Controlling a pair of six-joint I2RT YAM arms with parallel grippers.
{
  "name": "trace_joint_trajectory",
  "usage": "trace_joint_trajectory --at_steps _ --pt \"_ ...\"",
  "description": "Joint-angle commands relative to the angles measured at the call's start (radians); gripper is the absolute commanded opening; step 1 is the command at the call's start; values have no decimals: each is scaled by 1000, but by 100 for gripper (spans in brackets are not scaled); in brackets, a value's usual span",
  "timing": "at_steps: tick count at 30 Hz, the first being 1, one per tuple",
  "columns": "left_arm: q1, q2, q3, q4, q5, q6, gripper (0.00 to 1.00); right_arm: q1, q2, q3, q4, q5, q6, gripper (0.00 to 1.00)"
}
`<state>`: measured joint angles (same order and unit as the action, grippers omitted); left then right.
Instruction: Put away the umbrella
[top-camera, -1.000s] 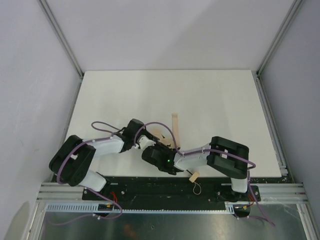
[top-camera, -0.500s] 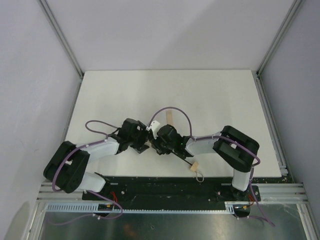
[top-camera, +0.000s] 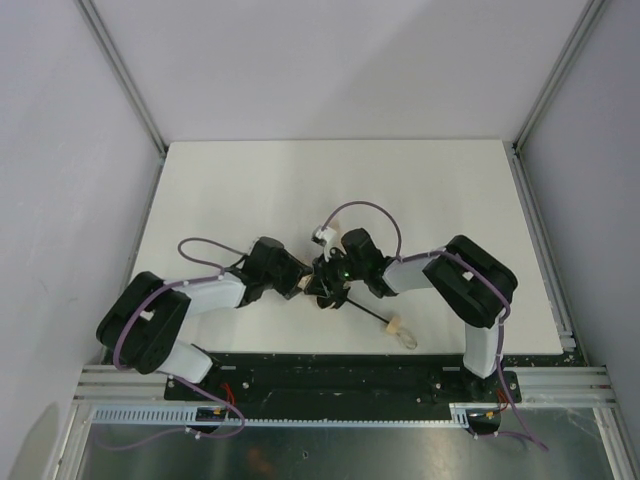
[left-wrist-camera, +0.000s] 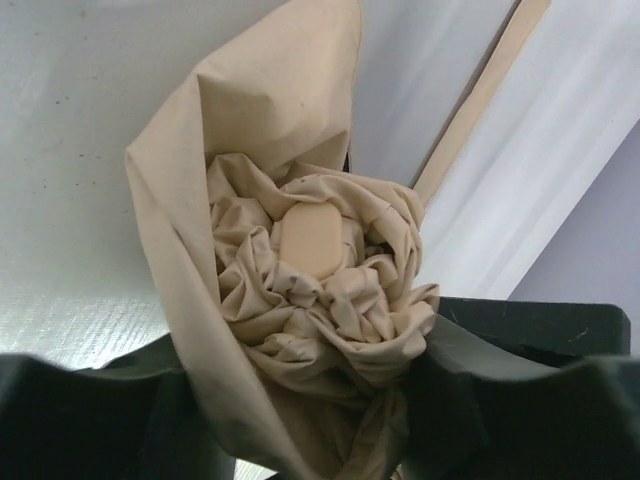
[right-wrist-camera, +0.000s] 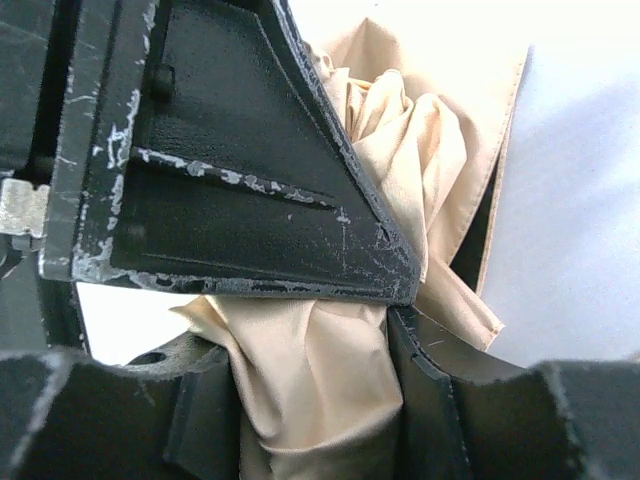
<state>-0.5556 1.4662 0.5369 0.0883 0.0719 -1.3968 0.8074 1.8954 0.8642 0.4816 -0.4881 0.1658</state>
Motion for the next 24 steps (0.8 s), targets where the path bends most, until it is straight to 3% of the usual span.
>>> trace_joint_trajectory --at_steps 1,6,7,11,13,15,19,24 --pt "-12 51 -62 -57 -168 84 43 10 63 -41 -51 -262 54 0" --pt "-16 29 -87 -9 -157 82 12 7 40 -11 -133 -236 55 0" --pt "-17 23 -91 -9 -151 78 8 11 29 3 -171 -205 51 4" --pt "-18 -8 -105 -20 -115 29 1 57 -55 50 -333 0 6 40" --pt "-17 -17 -102 -47 -90 -6 0 94 -101 58 -395 113 -20 74" --pt "-15 -12 -78 -109 -57 -18 0 144 -134 66 -451 237 -60 93" --pt "-14 12 -39 -183 -24 -29 0 260 -144 86 -554 574 -127 99" --pt "-14 10 -23 -225 -28 -42 0 361 -73 118 -590 973 -143 85"
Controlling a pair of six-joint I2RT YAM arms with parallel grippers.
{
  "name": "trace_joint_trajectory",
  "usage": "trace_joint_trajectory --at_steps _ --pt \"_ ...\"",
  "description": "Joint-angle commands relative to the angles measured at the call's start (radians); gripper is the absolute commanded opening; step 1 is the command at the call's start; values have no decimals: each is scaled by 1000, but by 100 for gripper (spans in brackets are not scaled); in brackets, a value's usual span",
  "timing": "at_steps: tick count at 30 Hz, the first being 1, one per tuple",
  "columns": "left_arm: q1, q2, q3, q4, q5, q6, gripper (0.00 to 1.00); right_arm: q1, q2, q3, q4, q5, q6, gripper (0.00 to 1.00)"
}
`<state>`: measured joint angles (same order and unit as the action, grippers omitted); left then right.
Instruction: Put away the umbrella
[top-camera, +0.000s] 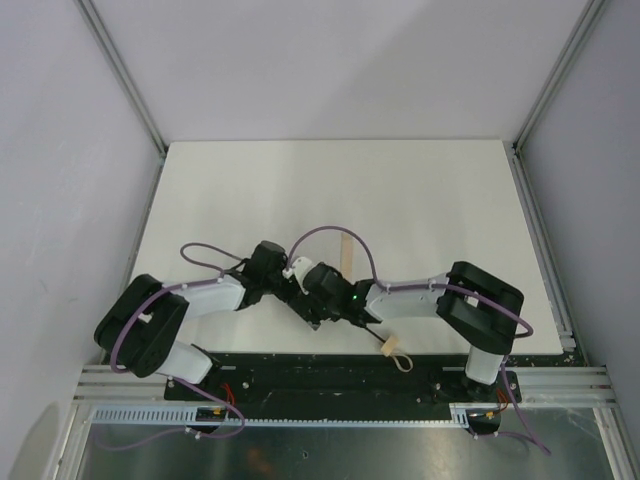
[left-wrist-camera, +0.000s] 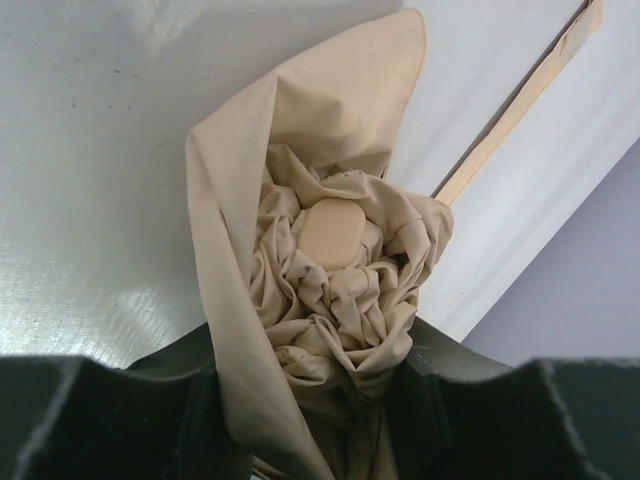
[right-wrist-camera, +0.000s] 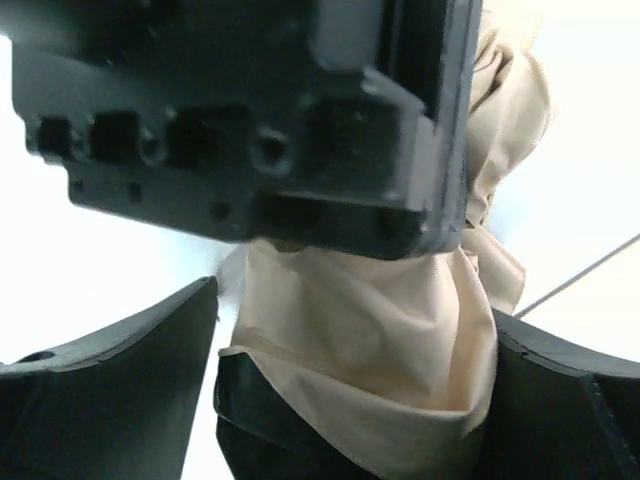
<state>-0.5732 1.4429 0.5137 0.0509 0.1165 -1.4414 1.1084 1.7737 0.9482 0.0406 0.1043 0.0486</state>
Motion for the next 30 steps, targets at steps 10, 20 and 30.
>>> trace_joint_trajectory --at_steps 10,20,30 --pt "8 -44 7 -228 -102 18 26 25 90 28 -141 321 -9 1" --pt "45 -72 -20 -195 -95 82 93 -212 73 -83 110 -506 95 0" --pt "28 32 -23 -104 -92 72 89 -301 85 -89 277 -852 241 0"
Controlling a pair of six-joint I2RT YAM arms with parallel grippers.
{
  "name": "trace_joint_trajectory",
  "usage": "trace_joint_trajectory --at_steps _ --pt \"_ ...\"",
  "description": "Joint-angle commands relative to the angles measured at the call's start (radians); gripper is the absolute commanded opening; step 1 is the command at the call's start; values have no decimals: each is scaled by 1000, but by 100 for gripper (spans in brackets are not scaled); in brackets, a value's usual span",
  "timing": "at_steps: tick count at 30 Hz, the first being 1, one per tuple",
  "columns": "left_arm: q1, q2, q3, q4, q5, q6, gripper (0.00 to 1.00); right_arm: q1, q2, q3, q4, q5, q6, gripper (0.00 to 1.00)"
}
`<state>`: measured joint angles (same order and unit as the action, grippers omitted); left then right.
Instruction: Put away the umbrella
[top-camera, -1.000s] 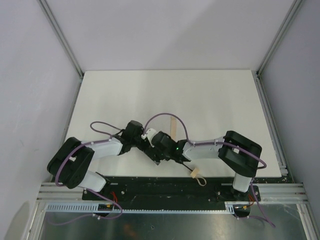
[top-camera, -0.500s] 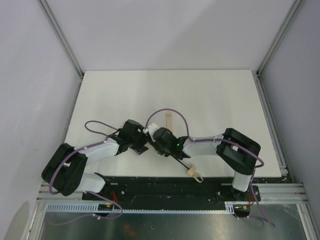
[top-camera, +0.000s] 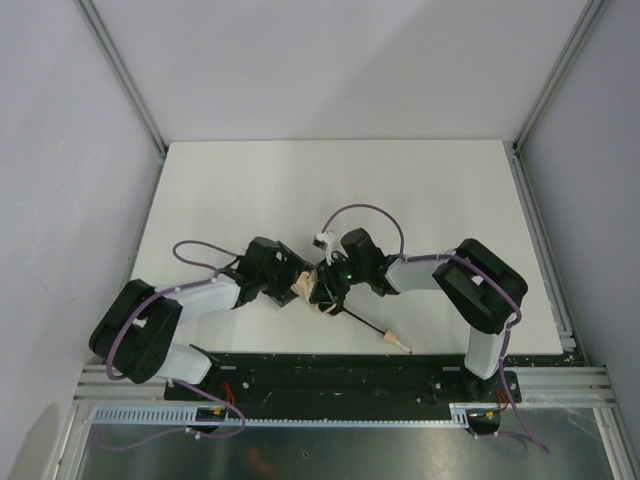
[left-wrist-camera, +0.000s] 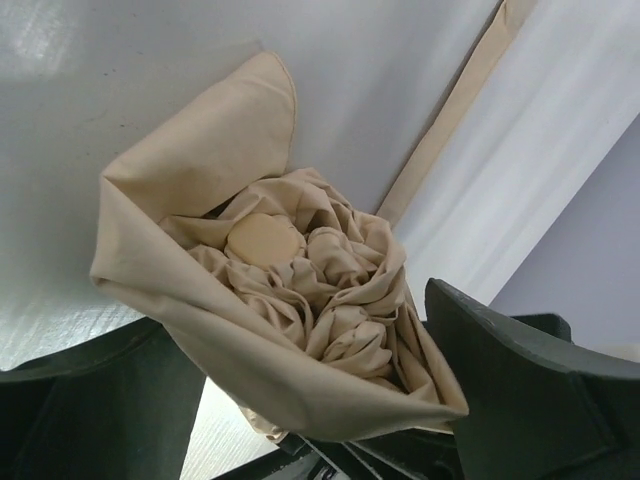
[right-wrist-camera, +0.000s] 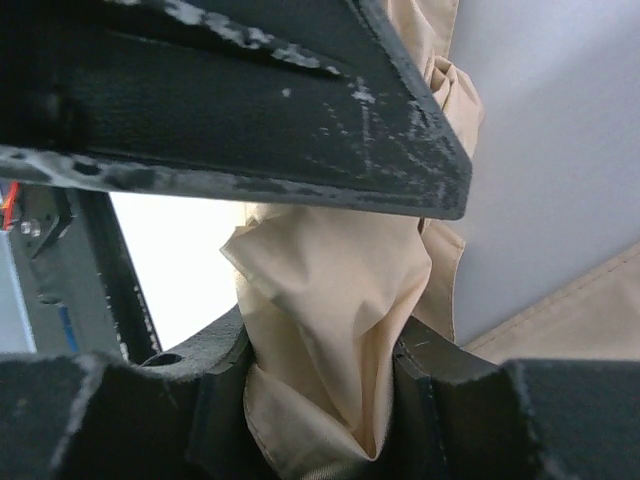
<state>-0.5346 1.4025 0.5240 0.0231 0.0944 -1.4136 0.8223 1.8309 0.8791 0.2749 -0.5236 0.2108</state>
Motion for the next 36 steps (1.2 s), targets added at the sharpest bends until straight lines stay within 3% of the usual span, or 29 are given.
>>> trace_joint_trajectory --at_steps 1,7,15,16,17,22,26,30,36 --pt "-14 76 -34 -72 -73 44 88 -23 31 -20 58 -243 87 0" --pt "-56 61 -50 -15 -90 34 65 -70 63 -11 125 -333 125 0" --pt "-86 59 -66 66 -91 8 17 -78 78 40 92 -328 124 0" --pt "-86 59 -67 68 -90 3 10 -80 72 44 75 -303 123 2" --pt "-86 57 -71 68 -90 -3 5 -82 62 51 45 -263 117 13" --pt "-86 44 -61 -1 -91 -56 0 -62 -37 64 -154 25 24 59" --pt "-82 52 -31 -82 -80 -71 0 36 -140 64 -275 298 -72 83" --pt "-79 69 -12 -110 -61 -78 0 153 -181 69 -341 548 -166 90" --pt "-74 84 6 -153 -47 -100 0 309 -128 103 -351 897 -242 87"
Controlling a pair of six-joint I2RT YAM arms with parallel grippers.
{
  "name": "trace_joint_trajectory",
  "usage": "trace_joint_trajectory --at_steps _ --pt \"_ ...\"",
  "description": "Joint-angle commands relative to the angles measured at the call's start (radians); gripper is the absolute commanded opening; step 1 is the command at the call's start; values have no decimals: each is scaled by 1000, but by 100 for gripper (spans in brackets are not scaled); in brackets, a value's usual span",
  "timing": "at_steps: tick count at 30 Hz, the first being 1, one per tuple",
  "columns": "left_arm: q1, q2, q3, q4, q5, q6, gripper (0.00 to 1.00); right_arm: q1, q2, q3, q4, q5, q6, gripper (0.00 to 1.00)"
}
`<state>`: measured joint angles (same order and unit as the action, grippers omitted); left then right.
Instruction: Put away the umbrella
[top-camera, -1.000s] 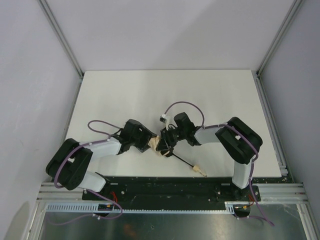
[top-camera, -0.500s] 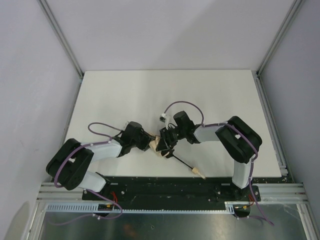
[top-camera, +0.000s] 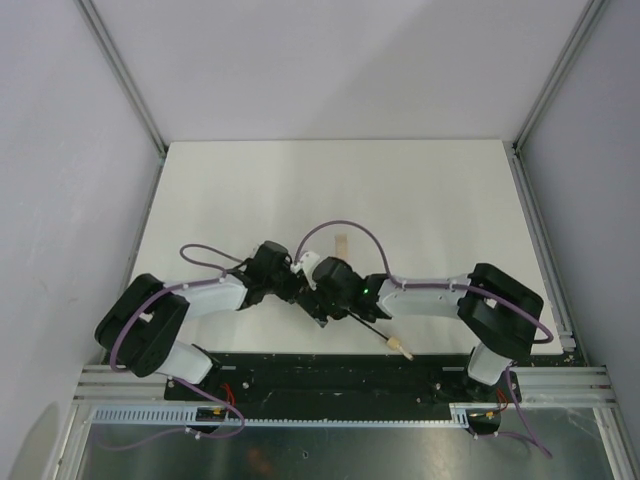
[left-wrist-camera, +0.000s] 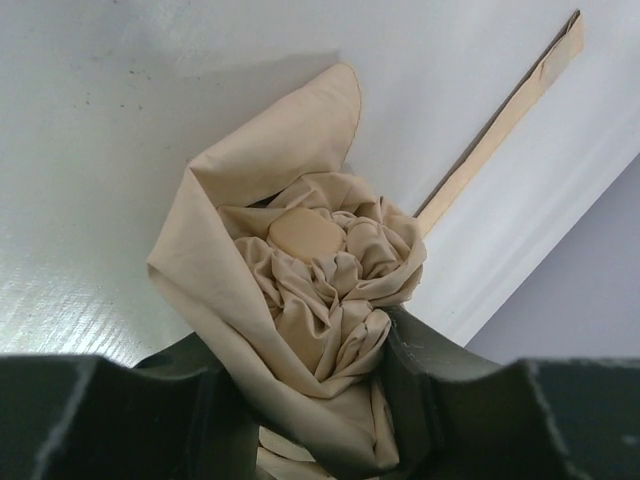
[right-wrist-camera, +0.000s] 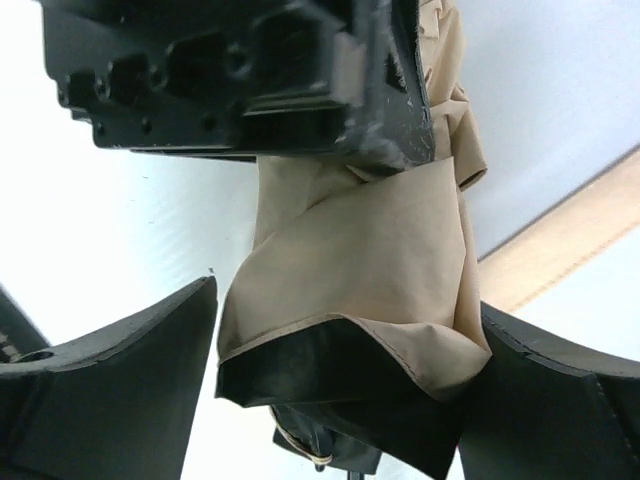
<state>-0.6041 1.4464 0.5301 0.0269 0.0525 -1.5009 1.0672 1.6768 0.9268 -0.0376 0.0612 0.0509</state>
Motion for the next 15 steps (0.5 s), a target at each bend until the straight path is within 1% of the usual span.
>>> trace_joint_trajectory --at_steps 1,3,4,5,6,8,10,11,12,13,15 --pt "-3 41 4 -163 -1 -17 0 79 50 68 -41 368 -87 85" --pt "-2 40 6 -174 3 -25 0 105 97 87 -37 482 -100 78" --pt "-1 38 7 -179 3 -28 0 115 121 92 -32 532 -106 72" --pt "0 36 8 -183 5 -32 0 121 140 94 -26 567 -111 65" --pt "1 33 7 -186 7 -37 0 124 158 96 -23 590 -115 56" --pt "3 22 1 -188 14 -53 0 119 178 97 -22 590 -114 39" --pt "6 7 -10 -188 16 -69 1 107 189 98 -22 548 -107 27" --pt "8 -3 -15 -188 13 -72 6 101 193 97 -22 524 -104 19" --pt "11 -14 -19 -187 10 -69 12 95 197 97 -24 496 -104 11" --pt "16 -27 -23 -186 7 -61 24 87 200 96 -25 457 -105 6" --pt "29 -54 -30 -186 -2 -37 50 68 203 92 -22 381 -103 1"
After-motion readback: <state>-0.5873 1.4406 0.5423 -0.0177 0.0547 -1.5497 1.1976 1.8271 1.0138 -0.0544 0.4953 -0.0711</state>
